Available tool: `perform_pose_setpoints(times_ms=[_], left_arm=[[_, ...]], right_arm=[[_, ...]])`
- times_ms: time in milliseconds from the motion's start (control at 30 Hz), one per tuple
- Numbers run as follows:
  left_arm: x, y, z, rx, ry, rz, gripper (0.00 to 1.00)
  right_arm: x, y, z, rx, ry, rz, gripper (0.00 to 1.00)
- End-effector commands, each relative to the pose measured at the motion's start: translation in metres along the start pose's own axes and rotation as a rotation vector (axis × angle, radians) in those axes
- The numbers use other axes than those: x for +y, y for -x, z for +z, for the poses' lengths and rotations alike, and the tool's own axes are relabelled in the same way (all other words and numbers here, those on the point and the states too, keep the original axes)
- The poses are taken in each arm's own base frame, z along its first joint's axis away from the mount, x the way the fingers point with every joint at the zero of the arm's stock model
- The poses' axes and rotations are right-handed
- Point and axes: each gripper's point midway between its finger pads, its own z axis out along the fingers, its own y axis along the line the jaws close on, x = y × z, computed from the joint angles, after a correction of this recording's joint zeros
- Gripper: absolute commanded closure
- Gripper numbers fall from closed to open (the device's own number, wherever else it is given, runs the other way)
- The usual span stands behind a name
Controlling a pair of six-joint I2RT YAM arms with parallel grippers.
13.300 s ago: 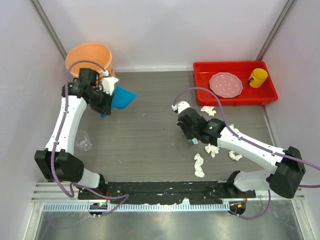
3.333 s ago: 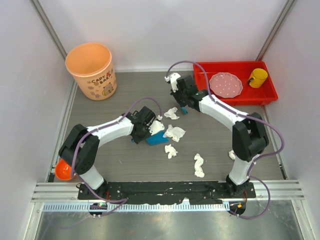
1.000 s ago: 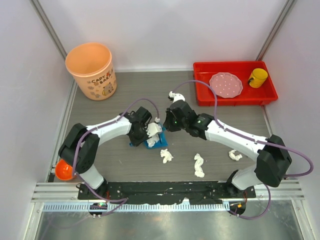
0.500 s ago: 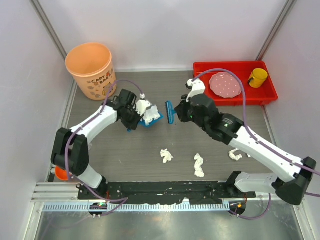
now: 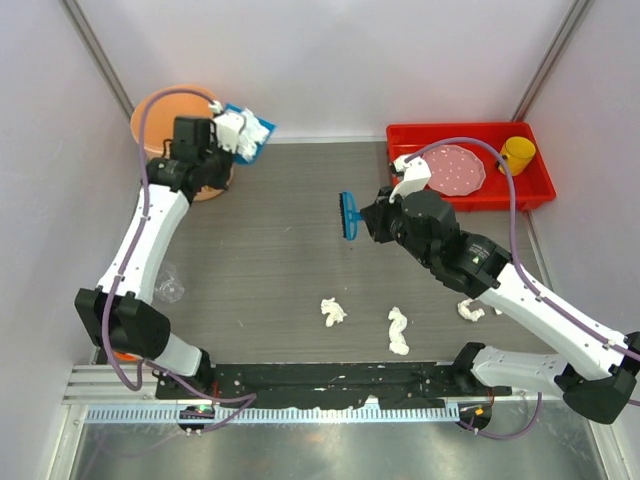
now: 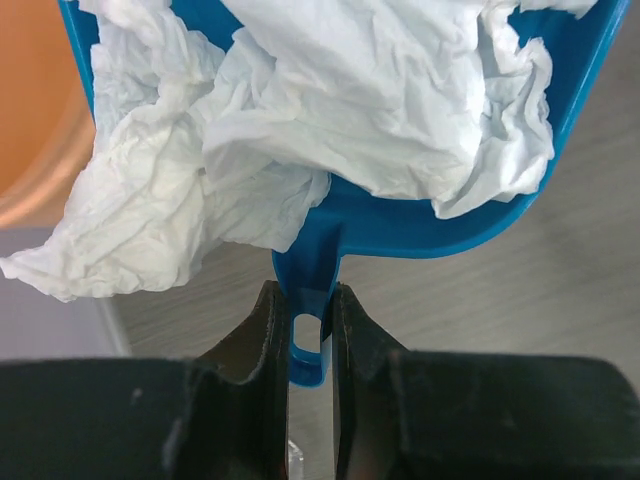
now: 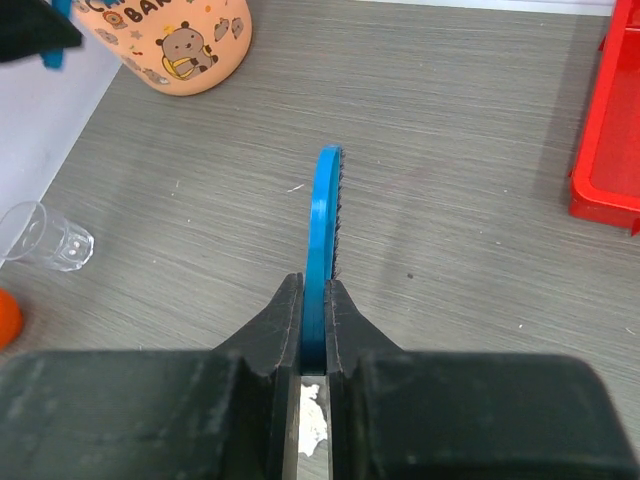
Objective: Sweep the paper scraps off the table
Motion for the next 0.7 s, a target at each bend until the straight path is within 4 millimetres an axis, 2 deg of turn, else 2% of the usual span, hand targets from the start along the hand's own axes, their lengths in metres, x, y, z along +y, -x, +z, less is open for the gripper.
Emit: perform_pose_setpoints(times_ms=[0,67,100,233,300,333,367,433,467,533,567,600,633,667], left_arm=[[0.076,0.015,-0.02,0.003,0.255,-0.066,1.0],[0.105,0.02,-0.02,0.008,0.331,-0.089,1.0],[0.126,0.016,-0.026,0.023,0.403,-0.108,1.0],[0.17,0.017,-0.034,0.039,0.59,-0.103,1.0],[0.185,0.02,-0.033,0.048,0.659,-0.07,1.0],[0.195,0.017,-0.038,0.075,0.728,-0.069,1.0],[0.202,0.023,-0.042,0.07,0.758,-0.068,1.0],[0.213,0.019,-0.039,0.113,0.799,-0.049,1.0],[0.22,0.02,-0.048,0.13,0.857,-0.046,1.0],[0.23,0.024,-0.053,0.139,0.921,-0.01,1.0],[0.237,0.02,-0.061,0.175,0.994,0.005,1.0],[0.241,0.031,-0.066,0.139,1.046,0.014,1.0],[0.246,0.032,-0.073,0.177,1.087,0.082,1.0],[0.246,0.028,-0.07,0.203,1.105,0.116,1.0]], right_arm=[[0.004,0.005,0.0,-0.02,0.014,0.001,0.99],[0.006,0.002,0.001,-0.011,0.025,-0.001,0.99],[0.006,0.001,0.001,-0.009,0.029,0.001,0.99],[0.008,-0.005,0.002,0.007,0.046,0.002,0.99],[0.009,-0.01,0.003,0.016,0.052,0.003,0.99],[0.009,-0.011,0.003,0.019,0.055,0.006,0.99],[0.011,-0.014,0.004,0.026,0.063,0.004,0.99],[0.011,-0.016,0.004,0.032,0.069,0.01,0.99],[0.012,-0.018,0.004,0.037,0.074,0.009,0.99],[0.013,-0.019,0.003,0.037,0.082,0.014,0.99],[0.012,-0.02,0.003,0.039,0.081,0.016,0.99],[0.013,-0.02,0.002,0.039,0.085,0.016,0.99],[0.013,-0.021,0.003,0.041,0.085,0.017,0.99],[0.014,-0.021,0.003,0.041,0.09,0.016,0.99]])
